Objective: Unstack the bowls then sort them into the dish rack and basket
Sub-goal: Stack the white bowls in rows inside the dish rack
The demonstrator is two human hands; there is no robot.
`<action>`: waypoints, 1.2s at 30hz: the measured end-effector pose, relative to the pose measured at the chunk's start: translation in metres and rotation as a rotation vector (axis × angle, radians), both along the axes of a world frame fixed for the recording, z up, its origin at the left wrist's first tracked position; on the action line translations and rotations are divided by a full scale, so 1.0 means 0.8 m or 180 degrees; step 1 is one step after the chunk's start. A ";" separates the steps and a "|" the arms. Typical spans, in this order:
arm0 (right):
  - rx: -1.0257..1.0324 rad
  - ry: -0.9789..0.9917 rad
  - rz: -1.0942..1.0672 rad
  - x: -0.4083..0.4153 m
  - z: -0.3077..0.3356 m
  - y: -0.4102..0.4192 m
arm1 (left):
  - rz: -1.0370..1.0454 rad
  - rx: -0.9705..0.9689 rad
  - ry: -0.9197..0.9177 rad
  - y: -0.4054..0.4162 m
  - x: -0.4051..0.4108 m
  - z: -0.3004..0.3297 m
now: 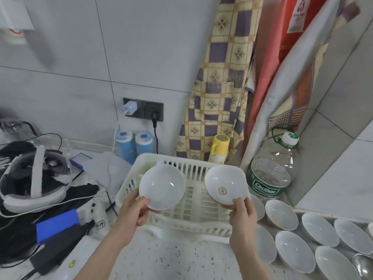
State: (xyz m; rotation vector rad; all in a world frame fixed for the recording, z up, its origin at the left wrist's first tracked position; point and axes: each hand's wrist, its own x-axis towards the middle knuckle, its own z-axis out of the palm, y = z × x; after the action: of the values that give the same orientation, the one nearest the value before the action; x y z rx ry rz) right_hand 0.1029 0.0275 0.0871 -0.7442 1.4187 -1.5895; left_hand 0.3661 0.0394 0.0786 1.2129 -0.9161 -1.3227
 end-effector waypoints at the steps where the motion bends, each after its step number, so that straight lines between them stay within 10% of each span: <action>1: 0.0036 0.0010 0.0008 0.011 -0.002 -0.010 | 0.0042 -0.0021 -0.0051 -0.007 0.010 -0.002; 36: 0.0939 0.1088 0.0835 0.145 -0.099 -0.148 | 0.0243 0.0199 -0.0369 -0.146 0.057 -0.031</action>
State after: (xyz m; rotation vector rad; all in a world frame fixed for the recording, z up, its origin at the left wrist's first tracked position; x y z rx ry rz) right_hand 0.2193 -0.0910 0.0079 -1.0083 1.6747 -1.0568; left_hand 0.4115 -0.0771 0.0534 1.3716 -0.9067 -1.2385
